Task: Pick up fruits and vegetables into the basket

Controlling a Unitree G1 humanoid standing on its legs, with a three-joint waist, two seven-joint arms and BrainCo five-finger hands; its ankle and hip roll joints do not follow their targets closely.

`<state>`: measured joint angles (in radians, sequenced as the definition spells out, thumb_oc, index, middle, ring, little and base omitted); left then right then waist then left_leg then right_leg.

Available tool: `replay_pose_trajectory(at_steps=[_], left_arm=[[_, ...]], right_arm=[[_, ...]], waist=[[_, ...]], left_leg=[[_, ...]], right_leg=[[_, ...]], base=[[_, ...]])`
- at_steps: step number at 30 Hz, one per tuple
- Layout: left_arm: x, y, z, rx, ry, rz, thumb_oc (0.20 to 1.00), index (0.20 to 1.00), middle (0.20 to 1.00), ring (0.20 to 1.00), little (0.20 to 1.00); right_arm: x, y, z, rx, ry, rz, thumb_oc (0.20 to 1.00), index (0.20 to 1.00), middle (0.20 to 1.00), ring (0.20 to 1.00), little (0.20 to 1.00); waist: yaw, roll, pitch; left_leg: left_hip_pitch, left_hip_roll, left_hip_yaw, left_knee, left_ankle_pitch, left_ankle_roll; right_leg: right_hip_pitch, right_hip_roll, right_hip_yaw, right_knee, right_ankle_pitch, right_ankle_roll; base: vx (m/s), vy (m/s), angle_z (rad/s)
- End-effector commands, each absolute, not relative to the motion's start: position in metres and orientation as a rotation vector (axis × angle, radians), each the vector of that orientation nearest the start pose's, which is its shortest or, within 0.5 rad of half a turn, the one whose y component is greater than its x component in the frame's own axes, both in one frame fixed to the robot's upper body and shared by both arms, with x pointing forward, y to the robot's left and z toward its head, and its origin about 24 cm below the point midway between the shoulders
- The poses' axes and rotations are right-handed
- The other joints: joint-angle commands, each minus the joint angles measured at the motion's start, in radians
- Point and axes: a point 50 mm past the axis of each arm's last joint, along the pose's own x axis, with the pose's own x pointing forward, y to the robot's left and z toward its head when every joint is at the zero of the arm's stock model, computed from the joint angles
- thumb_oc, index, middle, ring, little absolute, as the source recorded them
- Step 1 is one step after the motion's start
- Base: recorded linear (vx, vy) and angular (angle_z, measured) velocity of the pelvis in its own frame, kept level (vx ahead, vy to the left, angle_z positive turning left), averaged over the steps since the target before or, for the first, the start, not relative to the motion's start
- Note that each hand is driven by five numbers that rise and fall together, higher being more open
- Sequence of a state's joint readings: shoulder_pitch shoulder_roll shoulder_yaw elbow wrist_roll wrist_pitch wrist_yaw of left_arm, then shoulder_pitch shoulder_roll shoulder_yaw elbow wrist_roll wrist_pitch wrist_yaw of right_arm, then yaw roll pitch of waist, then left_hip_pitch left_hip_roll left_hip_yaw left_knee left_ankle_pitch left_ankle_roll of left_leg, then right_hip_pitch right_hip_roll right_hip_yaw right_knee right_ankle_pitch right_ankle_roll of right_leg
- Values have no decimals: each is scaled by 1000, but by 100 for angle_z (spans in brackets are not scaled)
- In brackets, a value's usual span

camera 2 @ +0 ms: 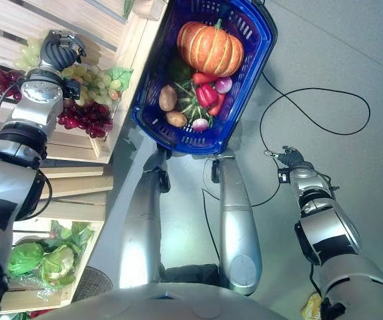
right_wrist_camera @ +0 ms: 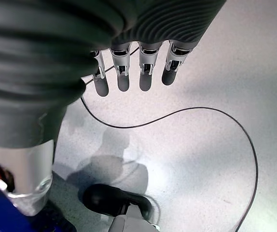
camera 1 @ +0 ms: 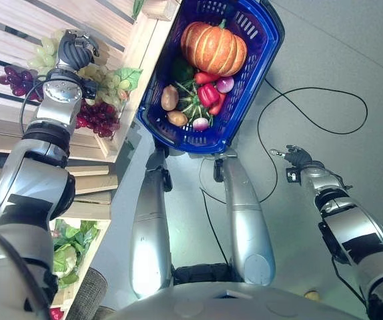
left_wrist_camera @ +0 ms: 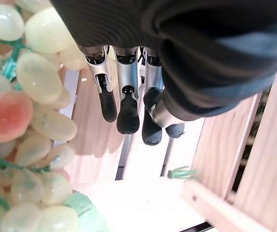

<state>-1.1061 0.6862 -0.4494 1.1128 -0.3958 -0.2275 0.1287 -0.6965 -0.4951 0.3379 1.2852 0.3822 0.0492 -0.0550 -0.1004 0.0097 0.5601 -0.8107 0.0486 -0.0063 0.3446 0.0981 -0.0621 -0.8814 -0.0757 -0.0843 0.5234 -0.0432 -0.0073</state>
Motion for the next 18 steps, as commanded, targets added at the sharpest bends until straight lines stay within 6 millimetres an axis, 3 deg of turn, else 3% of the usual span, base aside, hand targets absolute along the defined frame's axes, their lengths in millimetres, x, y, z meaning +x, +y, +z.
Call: replay_pose_trajectory(at_steps=[1, 2, 3, 4, 5, 6, 7, 10, 18], left_arm=[[384, 310, 219, 431, -220, 372, 200, 200, 200, 200, 200], [384, 310, 219, 491, -214, 377, 200, 200, 200, 200, 200], [385, 308, 220, 694, -196, 398, 200, 200, 200, 200, 200], [385, 309, 219, 769, -183, 411, 373, 373, 373, 373, 373], [385, 307, 218, 885, -185, 414, 721, 721, 721, 721, 721], [386, 304, 218, 990, -177, 399, 1000, 1000, 1000, 1000, 1000], [389, 298, 217, 1222, -173, 370, 1000, 1000, 1000, 1000, 1000], [392, 285, 211, 1488, -172, 284, 1000, 1000, 1000, 1000, 1000], [401, 259, 214, 1813, -233, 144, 1000, 1000, 1000, 1000, 1000]], right_arm=[[288, -309, -26, -307, 719, -307, 1000, 1000, 1000, 1000, 1000], [288, -310, -26, -307, 719, -306, 1000, 1000, 1000, 1000, 1000], [287, -310, -26, -310, 720, -304, 1000, 1000, 1000, 1000, 1000], [288, -310, -25, -309, 720, -305, 1000, 1000, 1000, 1000, 1000], [288, -312, -25, -308, 721, -306, 1000, 1000, 1000, 1000, 1000], [287, -312, -24, -309, 721, -306, 1000, 1000, 1000, 1000, 1000], [288, -314, -23, -311, 719, -307, 1000, 1000, 1000, 1000, 1000], [291, -317, -18, -319, 714, -312, 1000, 1000, 1000, 1000, 1000], [298, -321, -8, -335, 700, -319, 1000, 1000, 1000, 1000, 1000]], waist=[[32, -6, -40], [32, -6, -40], [31, -6, -40], [31, -6, -40], [32, -6, -40], [31, -5, -40], [30, -4, -40], [29, 3, -40], [19, 12, -40]], left_leg=[[-5, -8, -6, 97, -101, 11], [-4, -7, -5, 96, -102, 12], [-7, -6, -4, 98, -101, 11], [-9, -6, -5, 99, -99, 10], [-6, -7, -5, 98, -99, 11], [-6, -7, -4, 97, -99, 12], [-10, -8, -4, 99, -98, 13], [-10, -10, -1, 92, -94, 14], [-16, -8, 13, 92, -94, 16]], right_leg=[[43, 18, 30, -61, 26, 53], [43, 18, 29, -60, 25, 53], [42, 17, 29, -60, 27, 53], [41, 17, 30, -63, 31, 53], [45, 18, 29, -64, 30, 53], [44, 18, 29, -64, 30, 54], [39, 17, 29, -63, 35, 55], [39, 15, 32, -75, 43, 56], [30, 9, 31, -81, 52, 59]], base=[[6, -7, 4], [0, 0, 0], [0, 0, 0], [0, 0, 0], [0, 0, 0], [0, 0, 0], [0, 0, 0], [0, 0, 0], [0, 0, 0]])
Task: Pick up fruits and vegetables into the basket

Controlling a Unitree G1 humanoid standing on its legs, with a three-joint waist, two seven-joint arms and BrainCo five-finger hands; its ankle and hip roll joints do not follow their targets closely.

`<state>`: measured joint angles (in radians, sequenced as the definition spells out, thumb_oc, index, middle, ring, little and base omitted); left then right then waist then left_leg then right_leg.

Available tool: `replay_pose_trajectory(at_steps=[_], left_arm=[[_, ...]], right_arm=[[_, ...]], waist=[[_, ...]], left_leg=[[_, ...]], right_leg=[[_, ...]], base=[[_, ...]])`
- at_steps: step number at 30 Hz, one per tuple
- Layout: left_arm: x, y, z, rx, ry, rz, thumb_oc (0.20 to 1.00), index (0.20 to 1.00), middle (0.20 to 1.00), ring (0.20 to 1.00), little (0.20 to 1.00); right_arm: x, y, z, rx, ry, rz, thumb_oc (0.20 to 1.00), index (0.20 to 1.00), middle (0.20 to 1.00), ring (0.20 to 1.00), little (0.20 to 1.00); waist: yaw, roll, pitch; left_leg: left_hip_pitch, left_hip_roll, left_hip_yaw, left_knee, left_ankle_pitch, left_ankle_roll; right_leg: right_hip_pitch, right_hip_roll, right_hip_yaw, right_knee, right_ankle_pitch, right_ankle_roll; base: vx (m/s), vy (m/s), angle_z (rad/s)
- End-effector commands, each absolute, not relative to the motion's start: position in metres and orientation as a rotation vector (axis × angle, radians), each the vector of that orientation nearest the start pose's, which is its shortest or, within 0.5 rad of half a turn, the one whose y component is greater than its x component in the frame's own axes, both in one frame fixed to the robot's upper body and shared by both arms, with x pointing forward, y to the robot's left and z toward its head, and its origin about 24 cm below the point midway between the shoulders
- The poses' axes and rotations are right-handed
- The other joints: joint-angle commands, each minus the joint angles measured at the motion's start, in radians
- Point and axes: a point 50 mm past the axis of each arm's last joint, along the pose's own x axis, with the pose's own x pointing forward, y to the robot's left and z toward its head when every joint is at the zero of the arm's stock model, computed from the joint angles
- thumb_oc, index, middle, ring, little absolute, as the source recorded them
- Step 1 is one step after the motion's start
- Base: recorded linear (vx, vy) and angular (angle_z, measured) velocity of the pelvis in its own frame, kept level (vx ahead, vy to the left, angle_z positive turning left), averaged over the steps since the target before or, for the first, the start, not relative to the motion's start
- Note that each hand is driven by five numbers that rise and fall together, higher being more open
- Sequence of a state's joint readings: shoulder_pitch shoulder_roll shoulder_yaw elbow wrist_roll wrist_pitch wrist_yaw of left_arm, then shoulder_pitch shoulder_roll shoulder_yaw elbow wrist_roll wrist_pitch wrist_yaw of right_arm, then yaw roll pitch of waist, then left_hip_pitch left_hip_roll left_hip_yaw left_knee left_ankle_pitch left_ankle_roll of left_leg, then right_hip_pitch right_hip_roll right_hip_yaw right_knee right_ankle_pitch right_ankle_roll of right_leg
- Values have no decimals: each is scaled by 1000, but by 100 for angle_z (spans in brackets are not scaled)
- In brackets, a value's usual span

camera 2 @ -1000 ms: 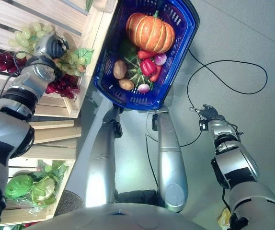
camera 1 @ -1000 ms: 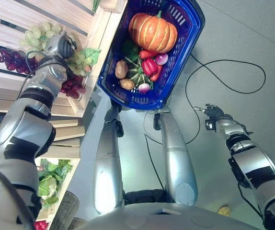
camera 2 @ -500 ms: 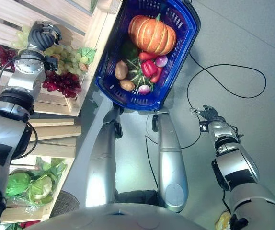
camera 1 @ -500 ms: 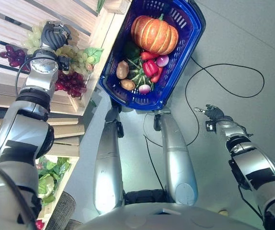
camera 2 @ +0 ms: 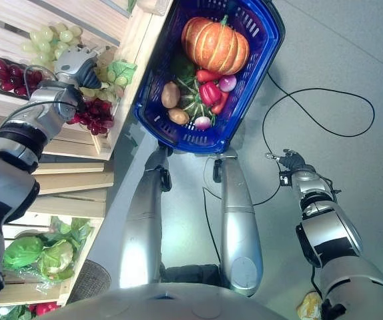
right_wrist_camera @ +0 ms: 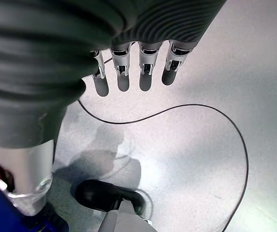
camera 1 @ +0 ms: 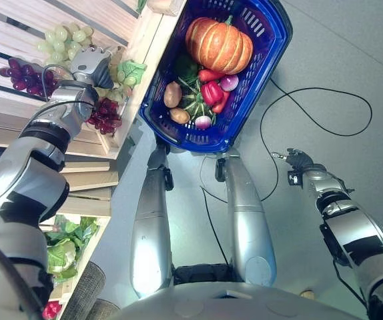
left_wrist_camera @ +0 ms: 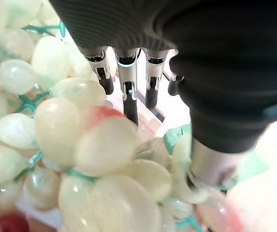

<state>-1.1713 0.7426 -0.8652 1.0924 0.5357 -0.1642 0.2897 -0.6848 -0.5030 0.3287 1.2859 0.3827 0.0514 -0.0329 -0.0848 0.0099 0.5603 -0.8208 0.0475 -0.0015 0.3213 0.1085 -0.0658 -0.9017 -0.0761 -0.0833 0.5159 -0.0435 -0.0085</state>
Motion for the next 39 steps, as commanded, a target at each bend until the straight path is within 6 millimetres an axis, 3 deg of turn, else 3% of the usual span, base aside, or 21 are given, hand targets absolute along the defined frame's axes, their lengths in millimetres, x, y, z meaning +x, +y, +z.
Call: replay_pose_trajectory(at_steps=[1, 15, 24, 38, 39], left_arm=[[402, 257, 214, 1830, -231, 129, 1000, 1000, 1000, 1000, 1000], [400, 264, 182, 2071, -52, -36, 1000, 1000, 1000, 1000, 1000], [395, 272, 160, 2091, 72, -94, 1000, 1000, 1000, 1000, 1000], [390, 289, 161, 2215, 35, 139, 1000, 1000, 1000, 1000, 1000], [390, 290, 161, 2222, 37, 149, 875, 875, 875, 875, 875]], right_arm=[[298, -320, -8, -335, 699, -319, 1000, 1000, 1000, 1000, 1000], [303, -315, -6, -341, 692, -318, 1000, 1000, 1000, 1000, 1000], [306, -312, -4, -347, 690, -314, 1000, 1000, 1000, 1000, 1000], [310, -309, -2, -344, 679, -314, 1000, 1000, 1000, 1000, 1000], [311, -308, -2, -343, 678, -313, 1000, 1000, 1000, 1000, 1000]], waist=[[3, 12, -40], [-1, 14, -40], [-1, 12, -40], [4, -10, -40], [4, -13, -40]], left_leg=[[-8, -8, 9, 118, -105, 20], [-8, -10, 12, 116, -100, 17], [-10, -6, 12, 112, -97, 15], [-42, -10, 0, 118, -94, 14], [-47, -9, 0, 121, -94, 15]], right_leg=[[48, 9, 30, -72, 52, 62], [47, 11, 31, -80, 63, 64], [47, 17, 33, -82, 62, 64], [24, 28, 35, -88, 67, 59], [20, 30, 35, -87, 66, 58]], base=[[0, 0, 0], [0, 0, 0], [0, 0, 0], [0, 0, 0], [0, 0, 0]])
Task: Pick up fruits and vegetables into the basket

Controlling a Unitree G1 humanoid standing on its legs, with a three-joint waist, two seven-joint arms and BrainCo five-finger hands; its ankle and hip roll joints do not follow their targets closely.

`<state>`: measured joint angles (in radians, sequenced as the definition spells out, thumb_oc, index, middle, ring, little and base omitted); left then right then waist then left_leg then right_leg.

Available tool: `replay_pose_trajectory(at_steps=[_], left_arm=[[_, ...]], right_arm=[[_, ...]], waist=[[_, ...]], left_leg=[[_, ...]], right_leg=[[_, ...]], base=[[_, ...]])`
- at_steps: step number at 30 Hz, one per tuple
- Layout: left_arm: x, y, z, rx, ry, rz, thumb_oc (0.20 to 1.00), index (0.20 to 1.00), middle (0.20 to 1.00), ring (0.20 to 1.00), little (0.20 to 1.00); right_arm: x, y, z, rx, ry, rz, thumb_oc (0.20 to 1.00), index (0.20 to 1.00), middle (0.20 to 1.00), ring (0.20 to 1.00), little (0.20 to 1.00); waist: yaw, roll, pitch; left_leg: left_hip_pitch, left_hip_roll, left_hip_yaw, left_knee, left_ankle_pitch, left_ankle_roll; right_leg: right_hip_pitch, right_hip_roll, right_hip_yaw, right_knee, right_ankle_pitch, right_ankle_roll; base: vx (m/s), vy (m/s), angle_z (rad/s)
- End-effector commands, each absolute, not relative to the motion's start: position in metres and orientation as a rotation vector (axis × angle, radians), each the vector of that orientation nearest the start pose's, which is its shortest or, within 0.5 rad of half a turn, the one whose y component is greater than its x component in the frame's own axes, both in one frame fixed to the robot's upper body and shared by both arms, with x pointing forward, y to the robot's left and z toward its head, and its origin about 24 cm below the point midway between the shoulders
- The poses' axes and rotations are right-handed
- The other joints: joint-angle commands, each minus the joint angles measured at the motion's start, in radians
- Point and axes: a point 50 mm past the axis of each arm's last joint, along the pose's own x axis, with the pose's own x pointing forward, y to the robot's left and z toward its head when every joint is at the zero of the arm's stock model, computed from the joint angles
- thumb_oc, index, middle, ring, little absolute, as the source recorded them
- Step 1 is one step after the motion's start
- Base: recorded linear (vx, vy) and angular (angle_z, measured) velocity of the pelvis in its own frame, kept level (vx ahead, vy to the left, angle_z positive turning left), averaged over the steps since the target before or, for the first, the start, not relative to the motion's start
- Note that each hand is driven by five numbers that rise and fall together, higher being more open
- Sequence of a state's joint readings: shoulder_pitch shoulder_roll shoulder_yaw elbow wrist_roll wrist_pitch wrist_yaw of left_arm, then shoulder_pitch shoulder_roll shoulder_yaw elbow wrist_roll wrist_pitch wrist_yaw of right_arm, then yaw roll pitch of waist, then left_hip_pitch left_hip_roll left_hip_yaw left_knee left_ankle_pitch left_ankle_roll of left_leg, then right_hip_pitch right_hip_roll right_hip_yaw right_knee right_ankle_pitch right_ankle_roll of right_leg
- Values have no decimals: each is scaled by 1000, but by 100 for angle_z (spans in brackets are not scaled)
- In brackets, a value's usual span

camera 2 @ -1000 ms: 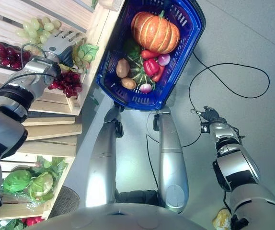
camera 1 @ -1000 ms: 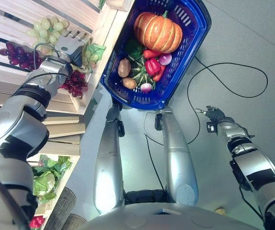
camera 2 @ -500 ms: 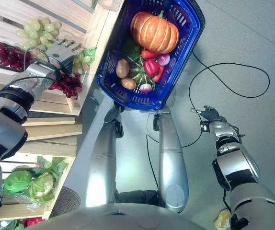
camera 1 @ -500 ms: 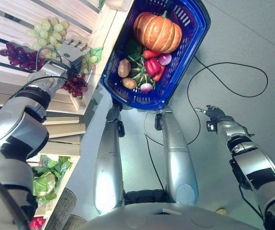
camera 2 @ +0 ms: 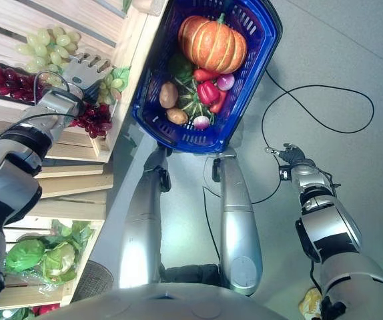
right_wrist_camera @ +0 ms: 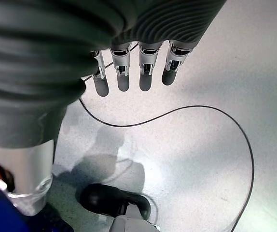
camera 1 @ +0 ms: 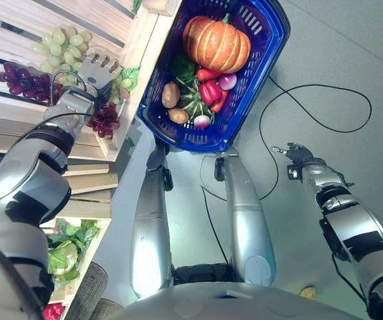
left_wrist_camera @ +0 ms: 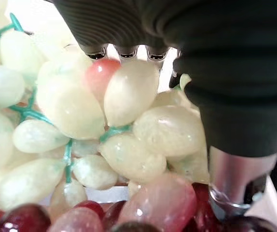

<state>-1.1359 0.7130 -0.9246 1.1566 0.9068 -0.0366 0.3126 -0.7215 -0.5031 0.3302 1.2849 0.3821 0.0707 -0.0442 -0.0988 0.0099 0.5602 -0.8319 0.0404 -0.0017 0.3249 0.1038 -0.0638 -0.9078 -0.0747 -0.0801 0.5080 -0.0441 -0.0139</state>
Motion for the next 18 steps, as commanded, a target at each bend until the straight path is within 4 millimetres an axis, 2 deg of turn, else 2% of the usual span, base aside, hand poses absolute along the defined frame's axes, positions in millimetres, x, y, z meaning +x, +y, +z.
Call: replay_pose_trajectory(at_steps=[1, 2, 8, 18], left_arm=[[389, 292, 160, 2223, 41, 167, 517, 517, 517, 517, 517], [389, 292, 159, 2226, 45, 174, 200, 200, 200, 200, 200], [385, 298, 149, 2216, 111, 191, 200, 200, 200, 200, 200], [381, 304, 141, 2137, 183, 213, 200, 200, 200, 200, 200]], right_arm=[[311, -307, -2, -342, 678, -313, 1000, 1000, 1000, 1000, 1000], [312, -306, -2, -341, 677, -314, 1000, 1000, 1000, 1000, 1000], [314, -303, -1, -342, 675, -308, 1000, 1000, 1000, 1000, 1000], [318, -302, 4, -345, 664, -302, 1000, 1000, 1000, 1000, 1000]], waist=[[18, -15, -40], [18, -17, -40], [21, -27, -40], [20, -26, -40]], left_leg=[[-39, -1, 0, 119, -89, 12], [-42, -1, -1, 118, -88, 13], [-51, 0, -7, 114, -85, 11], [-47, 0, -7, 108, -83, 9]], right_leg=[[23, 29, 32, -78, 67, 64], [21, 30, 32, -77, 67, 64], [12, 36, 33, -75, 67, 62], [14, 37, 31, -76, 65, 62]], base=[[0, 0, 0], [0, 0, 0], [0, 0, 0], [0, 0, 0]])
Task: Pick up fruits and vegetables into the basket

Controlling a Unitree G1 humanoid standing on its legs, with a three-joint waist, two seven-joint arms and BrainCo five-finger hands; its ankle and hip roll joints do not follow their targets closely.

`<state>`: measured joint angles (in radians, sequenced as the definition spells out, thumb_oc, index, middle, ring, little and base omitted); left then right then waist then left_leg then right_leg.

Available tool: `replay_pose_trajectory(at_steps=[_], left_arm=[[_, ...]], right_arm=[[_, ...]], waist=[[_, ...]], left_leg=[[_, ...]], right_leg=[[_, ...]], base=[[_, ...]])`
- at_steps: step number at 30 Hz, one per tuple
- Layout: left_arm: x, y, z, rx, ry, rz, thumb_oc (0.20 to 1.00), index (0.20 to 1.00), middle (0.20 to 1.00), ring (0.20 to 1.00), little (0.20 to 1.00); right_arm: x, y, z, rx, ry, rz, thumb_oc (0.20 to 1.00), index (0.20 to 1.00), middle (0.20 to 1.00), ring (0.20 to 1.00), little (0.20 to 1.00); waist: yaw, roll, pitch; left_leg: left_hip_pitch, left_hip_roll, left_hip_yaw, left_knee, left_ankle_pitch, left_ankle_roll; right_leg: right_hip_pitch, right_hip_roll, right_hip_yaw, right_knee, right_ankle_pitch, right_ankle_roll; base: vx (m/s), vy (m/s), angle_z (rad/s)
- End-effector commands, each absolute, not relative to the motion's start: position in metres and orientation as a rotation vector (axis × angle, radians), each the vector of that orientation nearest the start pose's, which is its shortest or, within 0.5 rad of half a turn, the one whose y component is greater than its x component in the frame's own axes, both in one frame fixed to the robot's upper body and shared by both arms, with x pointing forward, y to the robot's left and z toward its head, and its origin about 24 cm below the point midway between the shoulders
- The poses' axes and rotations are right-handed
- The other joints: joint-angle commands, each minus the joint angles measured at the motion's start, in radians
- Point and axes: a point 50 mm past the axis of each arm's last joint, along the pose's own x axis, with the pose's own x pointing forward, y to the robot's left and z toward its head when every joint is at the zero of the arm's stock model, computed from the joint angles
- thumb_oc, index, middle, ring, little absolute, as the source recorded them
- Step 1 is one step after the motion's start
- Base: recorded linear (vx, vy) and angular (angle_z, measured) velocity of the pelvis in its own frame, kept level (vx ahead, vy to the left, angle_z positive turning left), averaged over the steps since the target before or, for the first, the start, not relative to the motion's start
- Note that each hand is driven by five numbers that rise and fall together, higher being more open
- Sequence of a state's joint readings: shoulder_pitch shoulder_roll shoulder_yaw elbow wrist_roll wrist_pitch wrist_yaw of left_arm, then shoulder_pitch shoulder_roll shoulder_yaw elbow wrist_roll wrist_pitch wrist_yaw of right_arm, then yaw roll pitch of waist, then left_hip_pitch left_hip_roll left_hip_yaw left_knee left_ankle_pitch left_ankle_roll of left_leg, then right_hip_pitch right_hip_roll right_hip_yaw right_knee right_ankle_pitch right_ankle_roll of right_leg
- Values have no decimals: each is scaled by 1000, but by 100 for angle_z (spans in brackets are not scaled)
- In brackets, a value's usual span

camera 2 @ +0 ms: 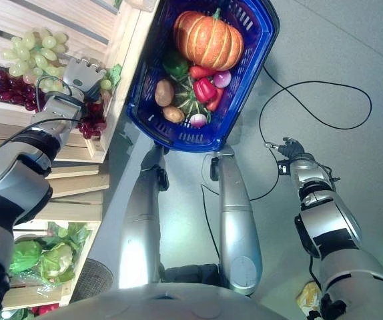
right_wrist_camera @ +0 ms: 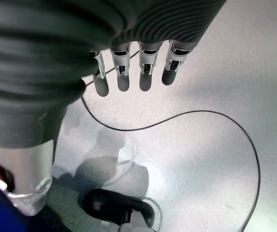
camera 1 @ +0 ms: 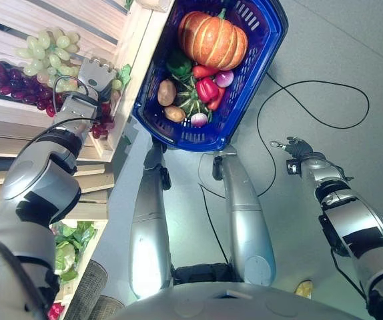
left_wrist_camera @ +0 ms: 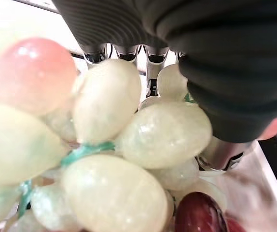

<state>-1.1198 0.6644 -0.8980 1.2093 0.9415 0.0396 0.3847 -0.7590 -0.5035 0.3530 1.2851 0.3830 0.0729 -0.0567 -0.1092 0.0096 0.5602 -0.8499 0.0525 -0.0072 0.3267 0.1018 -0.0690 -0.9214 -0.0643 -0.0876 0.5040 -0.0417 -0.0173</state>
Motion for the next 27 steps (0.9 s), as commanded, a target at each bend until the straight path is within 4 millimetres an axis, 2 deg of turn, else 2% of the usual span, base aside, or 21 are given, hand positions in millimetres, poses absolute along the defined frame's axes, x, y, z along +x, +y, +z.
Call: replay_pose_trajectory(at_steps=[1, 4, 5, 6, 8, 12, 18, 20, 21, 24, 26, 27], left_arm=[[381, 305, 141, 2105, 182, 229, 200, 200, 200, 200, 200], [381, 307, 143, 1919, 178, 313, 200, 200, 200, 200, 200], [381, 307, 147, 1824, 170, 353, 200, 200, 200, 200, 200], [381, 308, 151, 1654, 137, 418, 200, 200, 200, 200, 200], [383, 309, 159, 1513, 108, 468, 200, 200, 200, 200, 200], [385, 313, 190, 1087, -12, 560, 200, 200, 200, 200, 200], [382, 312, 216, 625, -214, 550, 200, 200, 200, 200, 200], [382, 311, 217, 564, -236, 538, 200, 200, 200, 200, 200], [381, 308, 220, 470, -282, 529, 200, 200, 200, 200, 200], [379, 306, 223, 337, -339, 514, 200, 200, 200, 200, 200], [377, 302, 224, 222, -393, 493, 200, 200, 200, 200, 200], [374, 299, 225, 108, -452, 481, 200, 200, 200, 200, 200]], right_arm=[[318, -302, 4, -346, 663, -301, 1000, 1000, 1000, 1000, 1000], [318, -302, 3, -346, 658, -302, 1000, 1000, 1000, 1000, 1000], [318, -302, 4, -345, 651, -303, 1000, 1000, 1000, 1000, 1000], [319, -302, 4, -343, 643, -305, 1000, 1000, 1000, 1000, 1000], [319, -303, 6, -339, 631, -307, 1000, 1000, 1000, 1000, 1000], [320, -303, 9, -314, 564, -317, 1000, 1000, 1000, 1000, 1000], [331, -290, 23, -260, 383, -323, 1000, 1000, 1000, 1000, 1000], [333, -285, 26, -255, 348, -320, 1000, 1000, 1000, 1000, 1000], [336, -281, 31, -248, 304, -317, 1000, 1000, 1000, 1000, 1000], [341, -272, 41, -229, 228, -308, 1000, 1000, 1000, 1000, 1000], [346, -262, 53, -205, 151, -295, 1000, 1000, 1000, 1000, 1000], [350, -249, 66, -190, 72, -267, 1000, 1000, 1000, 1000, 1000]], waist=[[30, -24, -40], [31, -21, -40], [32, -20, -40], [33, -20, -40], [35, -18, -40], [42, -13, -40], [49, -9, -40], [49, -7, -40], [51, -7, -40], [53, -7, -40], [55, -8, -40], [56, -9, -40]], left_leg=[[-28, -12, -2, 106, -81, 13], [-24, -13, -2, 105, -81, 13], [-23, -13, -2, 104, -81, 13], [-17, -13, -2, 100, -79, 13], [-13, -13, -2, 97, -78, 13], [3, -14, -5, 96, -81, 13], [36, -19, -7, 80, -88, 14], [41, -21, -7, 78, -90, 14], [45, -22, -6, 77, -91, 14], [52, -25, -7, 76, -96, 15], [60, -27, -8, 74, -98, 14], [64, -29, -10, 75, -100, 13]], right_leg=[[29, 26, 38, -72, 62, 65], [31, 26, 40, -70, 59, 64], [33, 26, 40, -70, 58, 64], [38, 27, 41, -72, 57, 63], [42, 27, 40, -71, 55, 64], [58, 21, 35, -65, 45, 66], [87, 17, 24, -71, 34, 64], [91, 16, 23, -70, 31, 64], [94, 16, 21, -68, 28, 63], [98, 13, 16, -64, 23, 63], [106, 11, 11, -64, 18, 60], [110, 10, 10, -60, 14, 59]], base=[[0, 0, 0], [0, 0, 0], [0, 0, 0], [0, 0, 0], [0, 0, 0], [18, -31, 0], [7, -28, 3], [0, 0, 0], [0, 0, 0], [0, 0, 0], [-2, -15, 2], [-6, -25, 4]])
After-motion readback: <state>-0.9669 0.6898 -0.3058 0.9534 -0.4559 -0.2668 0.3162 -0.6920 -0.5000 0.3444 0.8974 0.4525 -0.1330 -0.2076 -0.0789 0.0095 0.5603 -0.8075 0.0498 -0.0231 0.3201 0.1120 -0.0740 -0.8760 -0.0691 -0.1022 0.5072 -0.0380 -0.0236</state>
